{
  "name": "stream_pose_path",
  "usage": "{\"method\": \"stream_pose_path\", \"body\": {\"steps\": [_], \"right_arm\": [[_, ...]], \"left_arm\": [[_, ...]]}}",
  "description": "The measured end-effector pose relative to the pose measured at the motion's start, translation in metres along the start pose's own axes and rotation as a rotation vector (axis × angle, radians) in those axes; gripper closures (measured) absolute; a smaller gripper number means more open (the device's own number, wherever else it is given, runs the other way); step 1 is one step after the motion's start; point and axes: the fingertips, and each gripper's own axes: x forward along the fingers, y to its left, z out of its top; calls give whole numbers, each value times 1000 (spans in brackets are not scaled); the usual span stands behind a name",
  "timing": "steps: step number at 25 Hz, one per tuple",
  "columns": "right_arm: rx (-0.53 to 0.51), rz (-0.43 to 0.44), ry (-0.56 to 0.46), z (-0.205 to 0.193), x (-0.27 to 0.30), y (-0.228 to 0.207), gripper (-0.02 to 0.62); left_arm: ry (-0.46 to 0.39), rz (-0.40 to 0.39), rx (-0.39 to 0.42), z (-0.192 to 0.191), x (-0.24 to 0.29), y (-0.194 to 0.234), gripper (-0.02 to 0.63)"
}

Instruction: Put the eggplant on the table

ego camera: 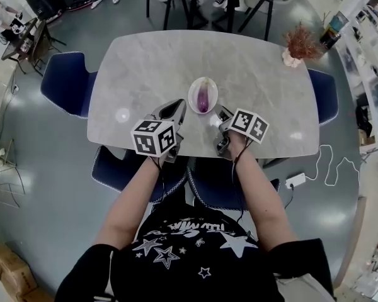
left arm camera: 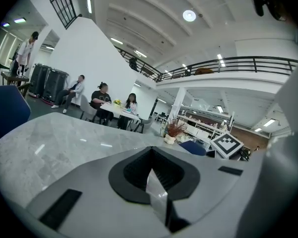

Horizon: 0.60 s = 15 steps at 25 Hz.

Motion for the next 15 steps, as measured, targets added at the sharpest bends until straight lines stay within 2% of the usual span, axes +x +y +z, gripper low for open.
{"method": "stream_pose_path", "body": {"steps": [6, 9, 12, 15], "right_arm": [[-27, 69, -19, -3, -45, 17, 509], [-84, 131, -23, -7, -68, 34, 509], [-141, 176, -33, -11, -87, 50, 509], [-142, 230, -42, -14, -101, 64, 509]], "left_arm": [[-39, 10, 17, -5, -27, -39, 599], [-59, 17, 19, -8, -42, -56, 598], [-56, 25, 28, -17, -54, -70, 598], [-42, 32, 33, -27, -63, -81, 598]]}}
